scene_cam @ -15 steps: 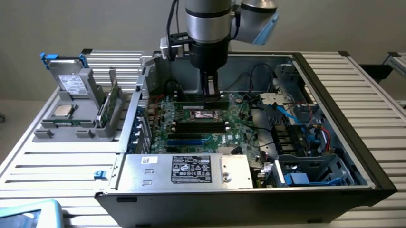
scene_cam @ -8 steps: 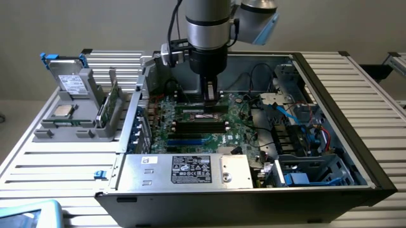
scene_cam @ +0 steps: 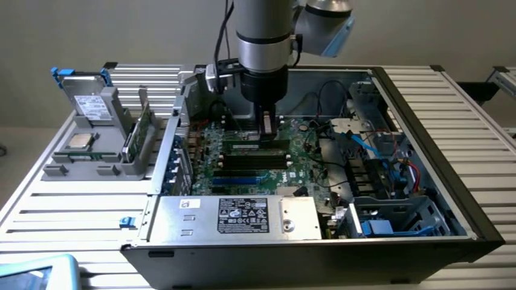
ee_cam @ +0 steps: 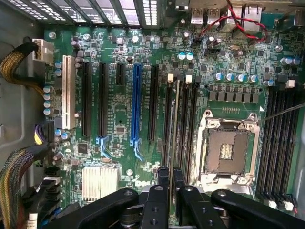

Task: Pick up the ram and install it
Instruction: 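Insert the ram into the slot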

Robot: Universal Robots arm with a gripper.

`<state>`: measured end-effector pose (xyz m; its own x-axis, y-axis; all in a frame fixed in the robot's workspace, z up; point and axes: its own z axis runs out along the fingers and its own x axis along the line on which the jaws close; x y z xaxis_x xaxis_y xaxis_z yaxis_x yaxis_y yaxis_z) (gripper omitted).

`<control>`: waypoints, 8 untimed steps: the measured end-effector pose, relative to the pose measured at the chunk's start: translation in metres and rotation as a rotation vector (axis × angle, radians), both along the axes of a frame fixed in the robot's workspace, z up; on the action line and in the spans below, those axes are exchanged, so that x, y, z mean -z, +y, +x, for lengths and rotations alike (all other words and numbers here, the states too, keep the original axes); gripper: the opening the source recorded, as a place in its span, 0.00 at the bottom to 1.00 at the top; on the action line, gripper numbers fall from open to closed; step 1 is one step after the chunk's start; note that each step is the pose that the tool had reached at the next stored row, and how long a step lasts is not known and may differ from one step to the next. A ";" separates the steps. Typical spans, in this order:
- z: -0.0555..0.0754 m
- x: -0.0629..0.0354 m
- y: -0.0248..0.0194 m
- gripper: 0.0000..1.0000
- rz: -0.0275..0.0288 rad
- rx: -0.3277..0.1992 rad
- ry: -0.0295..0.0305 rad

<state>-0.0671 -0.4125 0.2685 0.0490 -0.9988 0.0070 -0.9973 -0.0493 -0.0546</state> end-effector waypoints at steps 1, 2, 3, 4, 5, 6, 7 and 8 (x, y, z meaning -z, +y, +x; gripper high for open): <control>0.000 0.0018 0.0000 0.15 -0.0007 0.000 0.0001; 0.000 0.0036 0.0000 0.15 -0.0014 0.000 0.0000; 0.000 0.0055 0.0000 0.15 -0.0021 0.000 0.0000; 0.000 0.0073 0.0000 0.15 -0.0024 0.000 0.0000; 0.000 0.0091 0.0000 0.15 -0.0030 0.000 -0.0001; 0.000 0.0105 0.0000 0.15 -0.0037 0.000 -0.0001; 0.000 0.0117 0.0000 0.15 -0.0044 0.000 0.0001; 0.000 0.0125 0.0000 0.15 -0.0045 0.000 0.0001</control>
